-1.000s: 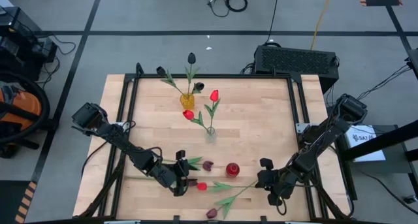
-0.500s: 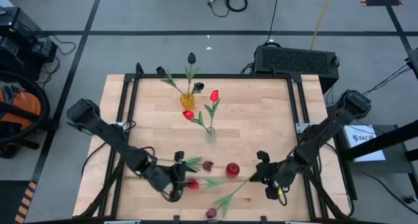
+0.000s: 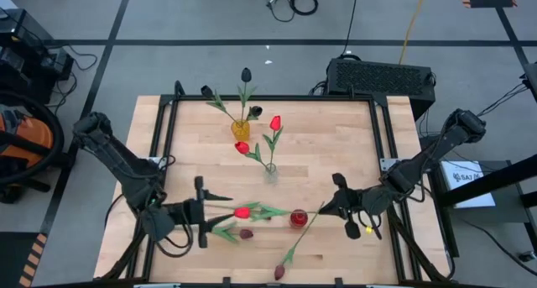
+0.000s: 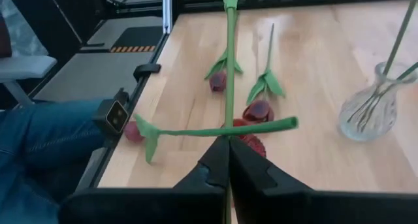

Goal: Sort flowers into vase by color
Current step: Put the red tulip into the transparent vase

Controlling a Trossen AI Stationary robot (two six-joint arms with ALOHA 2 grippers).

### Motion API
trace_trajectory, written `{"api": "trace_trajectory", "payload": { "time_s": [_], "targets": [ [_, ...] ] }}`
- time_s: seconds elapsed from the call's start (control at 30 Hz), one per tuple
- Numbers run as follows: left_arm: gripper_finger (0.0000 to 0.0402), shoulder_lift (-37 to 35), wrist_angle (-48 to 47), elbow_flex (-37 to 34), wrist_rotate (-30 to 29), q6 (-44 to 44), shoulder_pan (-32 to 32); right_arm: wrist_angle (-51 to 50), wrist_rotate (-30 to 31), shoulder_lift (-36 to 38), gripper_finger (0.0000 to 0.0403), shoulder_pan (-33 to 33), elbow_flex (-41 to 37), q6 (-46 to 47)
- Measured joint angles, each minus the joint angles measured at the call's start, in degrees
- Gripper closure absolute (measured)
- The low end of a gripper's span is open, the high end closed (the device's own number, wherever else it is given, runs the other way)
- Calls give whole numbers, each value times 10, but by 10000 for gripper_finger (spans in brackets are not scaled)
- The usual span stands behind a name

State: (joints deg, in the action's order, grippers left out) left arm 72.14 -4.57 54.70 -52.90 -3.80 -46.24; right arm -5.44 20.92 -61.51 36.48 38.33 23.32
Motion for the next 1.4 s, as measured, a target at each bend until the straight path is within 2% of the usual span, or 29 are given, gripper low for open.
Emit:
{"api": "trace_trajectory", "payload": {
  "time_s": [0.27,0.4,0.63,0.77,1.07,1.2,1.4],
  "targets": [
    [199,-42,18,0,-34,20,-4,1,-1,38,402,-19,0,-43],
    [199,-63,56,0,-57,60,-4,8,3,67,402,-35,0,-71],
    [199,-82,123,-1,-62,134,-1,22,32,119,403,-78,0,-139],
    [199,-81,132,-1,-58,132,11,60,32,134,403,-98,0,-182],
    [199,-30,165,-1,6,120,67,165,27,121,403,-110,0,-245],
    [199,1,258,-1,33,161,102,250,28,89,403,-110,0,-260],
    [199,40,423,-1,127,216,151,385,-1,-3,403,-111,0,-297]
  ]
}}
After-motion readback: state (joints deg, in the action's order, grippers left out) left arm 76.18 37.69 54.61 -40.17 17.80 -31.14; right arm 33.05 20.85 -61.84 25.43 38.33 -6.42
